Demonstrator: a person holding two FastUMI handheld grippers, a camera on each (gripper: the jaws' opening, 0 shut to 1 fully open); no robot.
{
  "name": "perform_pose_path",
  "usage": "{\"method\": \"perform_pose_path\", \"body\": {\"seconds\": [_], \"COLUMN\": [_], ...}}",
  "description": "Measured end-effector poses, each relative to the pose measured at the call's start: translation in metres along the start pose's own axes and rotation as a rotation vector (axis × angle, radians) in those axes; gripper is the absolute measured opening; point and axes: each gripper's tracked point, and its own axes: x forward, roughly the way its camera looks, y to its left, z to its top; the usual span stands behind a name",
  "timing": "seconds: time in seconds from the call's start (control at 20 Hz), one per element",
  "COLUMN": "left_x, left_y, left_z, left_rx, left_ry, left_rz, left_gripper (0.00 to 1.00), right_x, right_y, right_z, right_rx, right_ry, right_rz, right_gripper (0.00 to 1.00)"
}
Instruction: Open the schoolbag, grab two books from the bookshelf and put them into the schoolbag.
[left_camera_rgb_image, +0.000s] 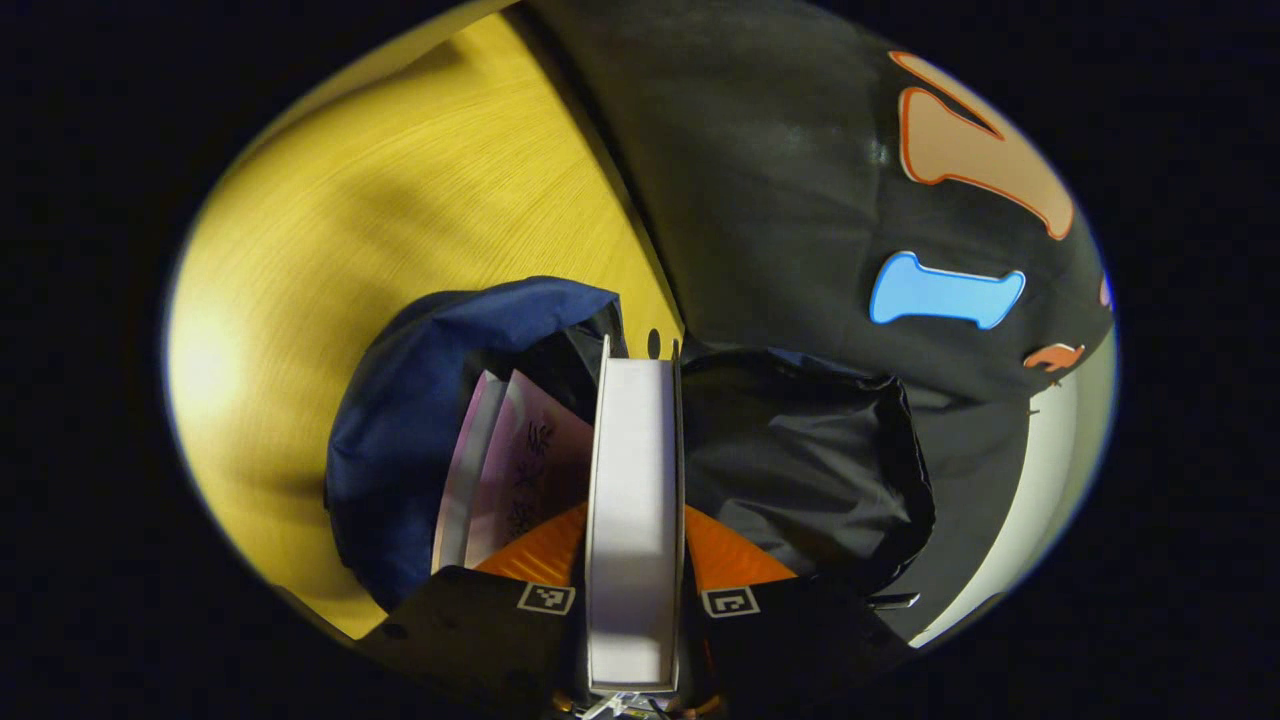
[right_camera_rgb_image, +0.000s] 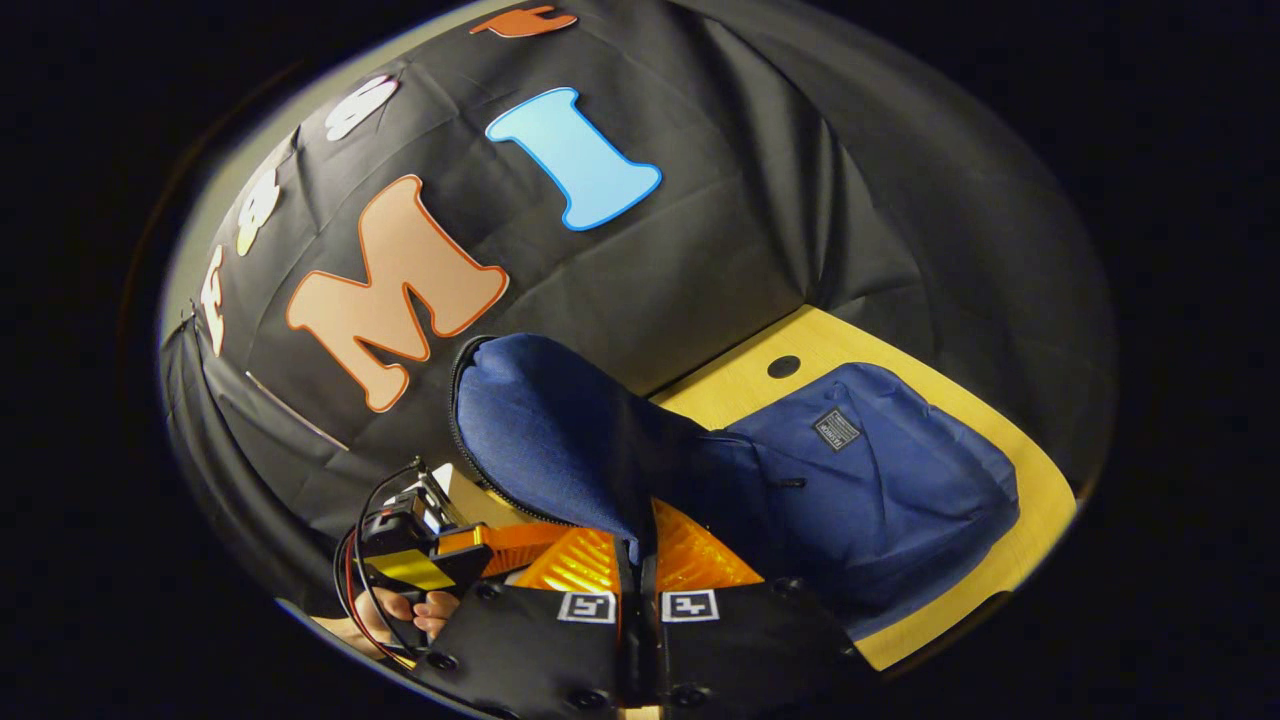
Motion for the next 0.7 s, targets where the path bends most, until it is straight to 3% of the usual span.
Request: {"method": "perform_pose_path", "body": {"seconds": [0.7], "left_x": [0.041], "left_y": [0.009], "left_z": [-0.025], "left_rx": [-0.085], "left_ry": [-0.011], "left_rz": [-0.019], "left_gripper": [0.32], "right_x": [0.007], "right_y": [0.009], "right_z": [-0.008], "right_rx": [-0.027], "right_ry": [0.029], "right_rz": [0.026], "right_gripper": [0.03]}}
